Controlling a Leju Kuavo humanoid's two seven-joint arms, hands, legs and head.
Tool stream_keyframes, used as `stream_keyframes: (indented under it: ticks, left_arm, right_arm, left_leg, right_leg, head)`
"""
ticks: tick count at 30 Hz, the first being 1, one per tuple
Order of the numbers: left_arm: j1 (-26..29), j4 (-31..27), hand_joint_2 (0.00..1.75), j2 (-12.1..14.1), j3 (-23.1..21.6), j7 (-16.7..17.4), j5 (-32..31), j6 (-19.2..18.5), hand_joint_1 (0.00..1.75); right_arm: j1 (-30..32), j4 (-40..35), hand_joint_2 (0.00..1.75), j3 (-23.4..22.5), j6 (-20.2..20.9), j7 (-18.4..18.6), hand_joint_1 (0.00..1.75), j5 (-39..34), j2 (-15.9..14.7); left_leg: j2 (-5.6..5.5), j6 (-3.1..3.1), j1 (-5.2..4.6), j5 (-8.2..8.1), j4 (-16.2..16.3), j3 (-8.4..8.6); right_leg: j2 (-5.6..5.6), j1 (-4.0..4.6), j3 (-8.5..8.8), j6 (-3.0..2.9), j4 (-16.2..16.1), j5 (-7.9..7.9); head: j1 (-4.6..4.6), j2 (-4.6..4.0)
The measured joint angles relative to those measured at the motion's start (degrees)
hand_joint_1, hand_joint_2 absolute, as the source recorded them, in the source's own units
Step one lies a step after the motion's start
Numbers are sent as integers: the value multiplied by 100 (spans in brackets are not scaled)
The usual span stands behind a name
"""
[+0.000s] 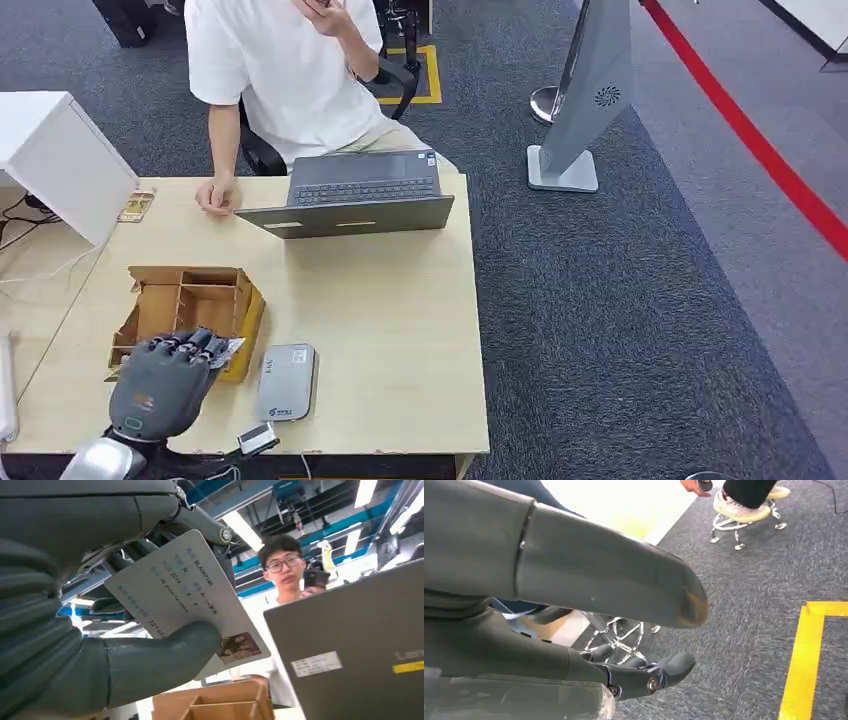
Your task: Pass the card to the sensor for recognition and then transmit it.
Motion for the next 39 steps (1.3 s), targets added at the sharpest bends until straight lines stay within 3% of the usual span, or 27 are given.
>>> stream_keyframes:
  ticks: [12, 24, 39]
  left_arm:
    - [-290, 688, 175, 35, -435, 166, -133, 63, 175]
    - [-304, 1051, 175, 63, -439, 420, -118, 28, 175]
    - [-278, 1259, 175, 109, -463, 455, -127, -114, 175]
  right_arm:
    - [0, 0, 0, -31, 61, -66, 0, 162, -131]
    - [-4, 0, 0, -70, 55, -13, 0, 230, -146]
    - [-16, 0, 0, -214, 48, 31, 0, 321, -149]
  left_leg:
    - [0, 0, -1, 0, 1, 0]
    - [0, 0, 0, 0, 1, -2]
    - [-1, 0, 0, 0, 1, -3]
  right_leg:
    - [0, -1, 0, 0, 0, 0]
    - [0, 0, 1, 0, 0, 0]
    - [-1, 0, 1, 0, 0, 0]
  head:
    - [0, 0]
    - [0, 0]
    - [2, 0]
